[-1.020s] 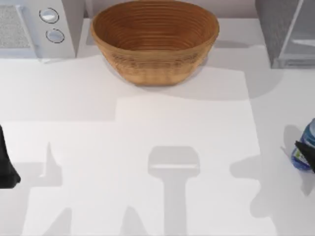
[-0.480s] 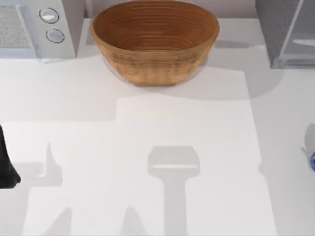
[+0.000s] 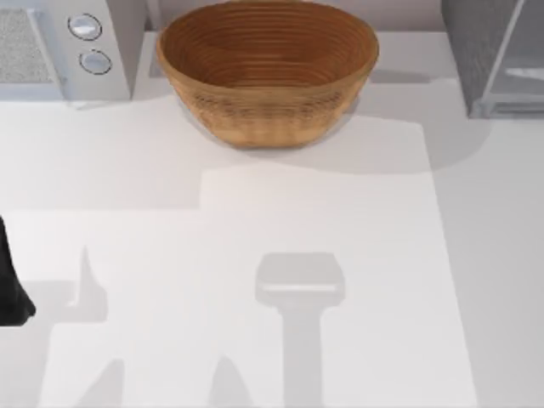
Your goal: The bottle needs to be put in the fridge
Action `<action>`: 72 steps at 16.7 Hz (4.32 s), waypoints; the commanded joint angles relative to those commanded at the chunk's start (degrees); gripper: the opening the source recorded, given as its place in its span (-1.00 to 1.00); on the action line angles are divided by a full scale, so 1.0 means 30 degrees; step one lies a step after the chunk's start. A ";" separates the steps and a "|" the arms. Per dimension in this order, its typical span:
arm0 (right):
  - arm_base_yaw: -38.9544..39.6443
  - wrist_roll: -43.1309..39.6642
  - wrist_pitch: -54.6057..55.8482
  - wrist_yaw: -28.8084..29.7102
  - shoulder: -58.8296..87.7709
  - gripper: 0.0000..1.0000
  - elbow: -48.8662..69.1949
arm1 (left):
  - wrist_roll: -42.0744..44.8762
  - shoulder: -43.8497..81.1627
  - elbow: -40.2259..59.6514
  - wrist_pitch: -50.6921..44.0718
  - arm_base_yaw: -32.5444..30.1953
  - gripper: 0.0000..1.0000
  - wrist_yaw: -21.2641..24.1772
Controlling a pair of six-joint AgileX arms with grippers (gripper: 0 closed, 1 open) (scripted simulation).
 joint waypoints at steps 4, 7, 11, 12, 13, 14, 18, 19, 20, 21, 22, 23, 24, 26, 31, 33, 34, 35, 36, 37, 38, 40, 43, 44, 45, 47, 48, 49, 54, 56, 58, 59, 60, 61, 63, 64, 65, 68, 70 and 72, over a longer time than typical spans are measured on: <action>0.0092 0.0054 -0.0016 0.0050 0.0059 -0.98 -0.0046 | 0.0000 0.0000 0.0000 0.0000 0.0000 1.00 0.0000; 0.0665 0.0843 -0.0773 0.1097 -0.1126 -0.98 -0.0338 | 0.0000 0.0000 0.0000 0.0000 0.0000 1.00 0.0000; 0.2528 0.3232 -0.3149 0.4554 -0.5354 -0.98 -0.1432 | 0.0000 0.0000 0.0000 0.0000 0.0000 1.00 0.0000; 0.3111 0.3951 -0.3875 0.5688 -0.6818 -0.98 -0.1794 | 0.0000 0.0000 0.0000 0.0000 0.0000 1.00 0.0000; 0.3716 0.4680 -0.4620 0.6909 -0.8414 -0.98 -0.2181 | 0.0000 0.0000 0.0000 0.0000 0.0000 1.00 0.0000; 0.4338 0.5406 -0.5368 0.8202 -1.0129 -0.98 -0.2587 | 0.0000 0.0000 0.0000 0.0000 0.0000 1.00 0.0000; 0.6890 0.8097 -0.8268 1.3875 -1.7703 -0.98 -0.4366 | 0.0000 0.0000 0.0000 0.0000 0.0000 1.00 0.0000; 0.7519 0.8681 -0.8938 1.5340 -1.9643 -0.98 -0.4832 | 0.0000 0.0000 0.0000 0.0000 0.0000 1.00 0.0000; 0.8138 0.9211 -0.9573 1.6787 -2.1553 -0.98 -0.5301 | 0.0000 0.0000 0.0000 0.0000 0.0000 1.00 0.0000; 0.8743 0.9680 -1.0169 1.8196 -2.3407 -0.98 -0.5769 | 0.0000 0.0000 0.0000 0.0000 0.0000 1.00 0.0000; 0.9330 1.0081 -1.0719 1.9547 -2.5175 -0.98 -0.6230 | 0.0000 0.0000 0.0000 0.0000 0.0000 1.00 0.0000; 0.9890 1.0414 -1.1219 2.0823 -2.6829 -0.98 -0.6678 | 0.0000 0.0000 0.0000 0.0000 0.0000 1.00 0.0000; 1.0417 1.0680 -1.1668 2.2000 -2.8331 -0.98 -0.7105 | 0.0000 0.0000 0.0000 0.0000 0.0000 1.00 0.0000; 1.1345 1.1042 -1.2411 2.4005 -3.0769 -0.98 -0.7867 | 0.0000 0.0000 0.0000 0.0000 0.0000 1.00 0.0000; 1.2479 1.1256 -1.3219 2.6319 -3.3348 -0.98 -0.8822 | 0.0000 0.0000 0.0000 0.0000 0.0000 1.00 0.0000; 1.2479 1.1256 -1.3219 2.6319 -3.3348 -0.98 -0.8822 | 0.0000 0.0000 0.0000 0.0000 0.0000 1.00 0.0000; 1.2479 1.1256 -1.3219 2.6319 -3.3348 -0.98 -0.8822 | 0.0000 0.0000 0.0000 0.0000 0.0000 1.00 0.0000; 1.2421 1.1277 -1.3194 2.6274 -3.3265 -0.98 -0.8788 | 0.0000 0.0000 0.0000 0.0000 0.0000 1.00 0.0000; 1.2421 1.1277 -1.3194 2.6274 -3.3265 -0.98 -0.8788 | 0.0000 0.0000 0.0000 0.0000 0.0000 1.00 0.0000; 1.2391 1.1276 -1.3054 2.6244 -3.3077 -0.98 -0.8666 | 0.0000 0.0000 0.0000 0.0000 0.0000 1.00 0.0000; 1.2331 1.1275 -1.2775 2.6178 -3.2686 -0.98 -0.8421 | 0.0000 0.0000 0.0000 0.0000 0.0000 1.00 0.0000; 1.2137 1.1284 -1.1863 2.5949 -3.1295 -0.98 -0.7625 | 0.0000 0.0000 0.0000 0.0000 0.0000 1.00 0.0000; 1.1694 1.1327 -0.9813 2.5413 -2.7730 -0.98 -0.5845 | 0.0000 0.0000 0.0000 0.0000 0.0000 1.00 0.0000; 1.1504 1.1347 -0.8983 2.5203 -2.6201 -0.98 -0.5126 | 0.0000 0.0000 0.0000 0.0000 0.0000 1.00 0.0000; 1.1292 1.1370 -0.8093 2.4984 -2.4540 -0.98 -0.4353 | 0.0000 0.0000 0.0000 0.0000 0.0000 1.00 0.0000; 1.0806 1.1424 -0.6159 2.4540 -2.0893 -0.98 -0.2675 | 0.0000 0.0000 0.0000 0.0000 0.0000 1.00 0.0000; 1.0536 1.1455 -0.5133 2.4320 -1.8941 -0.98 -0.1784 | 0.0000 0.0000 0.0000 0.0000 0.0000 1.00 0.0000; 1.0251 1.1487 -0.4081 2.4104 -1.6927 -0.98 -0.0870 | 0.0000 0.0000 0.0000 0.0000 0.0000 1.00 0.0000; 0.8776 1.1651 0.1207 2.3084 -0.6697 -0.98 0.3732 | 0.0000 0.0000 0.0000 0.0000 0.0000 1.00 0.0000; 0.8261 1.1688 0.3133 2.2701 -0.2917 -0.98 0.5411 | 0.0000 0.0000 0.0000 0.0000 0.0000 1.00 0.0000; 0.7837 1.1691 0.4850 2.2329 0.0452 -0.98 0.6908 | 0.0000 0.0000 0.0000 0.0000 0.0000 1.00 0.0000; 0.7664 1.1679 0.5608 2.2154 0.1930 -0.98 0.7569 | 0.0000 0.0000 0.0000 0.0000 0.0000 1.00 0.0000; 0.7517 1.1660 0.6287 2.1990 0.3242 -0.98 0.8162 | 0.0000 0.0000 0.0000 0.0000 0.0000 1.00 0.0000; 0.7395 1.1636 0.6882 2.1840 0.4365 -0.98 0.8681 | 0.0000 0.0000 0.0000 0.0000 0.0000 1.00 0.0000; 0.7224 1.1583 0.7794 2.1598 0.6007 -0.98 0.9478 | 0.0000 0.0000 0.0000 0.0000 0.0000 1.00 0.0000; 0.7172 1.1561 0.8093 2.1515 0.6522 -0.98 0.9740 | 0.0000 0.0000 0.0000 0.0000 0.0000 1.00 0.0000; 0.7142 1.1546 0.8276 2.1463 0.6832 -0.98 0.9901 | 0.0000 0.0000 0.0000 0.0000 0.0000 1.00 0.0000; 0.7131 1.1540 0.8343 2.1444 0.6945 -0.98 0.9959 | 0.0000 0.0000 0.0000 0.0000 0.0000 1.00 0.0000; 0.7233 1.1573 0.8289 2.1462 0.6937 -0.98 0.9853 | 0.0000 0.0000 0.0000 0.0000 0.0000 1.00 0.0000; 0.7236 1.1540 0.8140 2.1568 0.7144 -0.98 1.0147 | 0.0000 0.0000 0.0000 0.0000 0.0000 1.00 0.0000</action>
